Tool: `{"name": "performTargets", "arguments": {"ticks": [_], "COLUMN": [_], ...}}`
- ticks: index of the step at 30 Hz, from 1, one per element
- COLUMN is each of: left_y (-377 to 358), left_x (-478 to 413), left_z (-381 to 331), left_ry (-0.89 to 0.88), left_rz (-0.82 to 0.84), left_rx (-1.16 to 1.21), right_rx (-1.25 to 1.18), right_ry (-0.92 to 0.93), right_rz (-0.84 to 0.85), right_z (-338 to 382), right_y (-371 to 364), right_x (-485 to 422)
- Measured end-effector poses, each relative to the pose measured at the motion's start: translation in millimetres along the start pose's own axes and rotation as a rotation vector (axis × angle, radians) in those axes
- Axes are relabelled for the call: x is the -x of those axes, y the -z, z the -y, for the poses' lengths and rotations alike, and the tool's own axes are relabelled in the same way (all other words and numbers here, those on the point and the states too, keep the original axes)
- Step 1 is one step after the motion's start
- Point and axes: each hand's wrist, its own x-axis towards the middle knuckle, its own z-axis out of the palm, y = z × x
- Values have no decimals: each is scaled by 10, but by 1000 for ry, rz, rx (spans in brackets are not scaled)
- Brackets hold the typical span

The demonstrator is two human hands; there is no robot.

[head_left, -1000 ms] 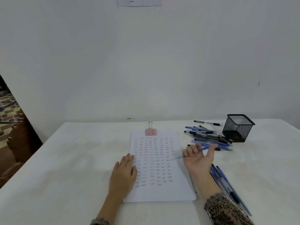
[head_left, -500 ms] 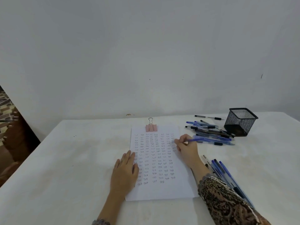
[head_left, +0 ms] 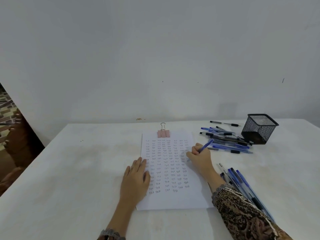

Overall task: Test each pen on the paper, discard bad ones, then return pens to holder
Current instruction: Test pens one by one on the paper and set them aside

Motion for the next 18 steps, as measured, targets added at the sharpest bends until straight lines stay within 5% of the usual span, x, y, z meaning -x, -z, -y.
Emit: {"name": "performTargets", "arguments": {"ticks": [18], "left_y": [-14], "left_x": [11], "left_z": [33], "left_ry": [-25], "left_rz": [-18], "left_rx": [5], "right_rx": [32], "right_ry": [19], "right_rz": [-46], "right_z": [-36], "right_y": [15], "right_x": [-24]}}
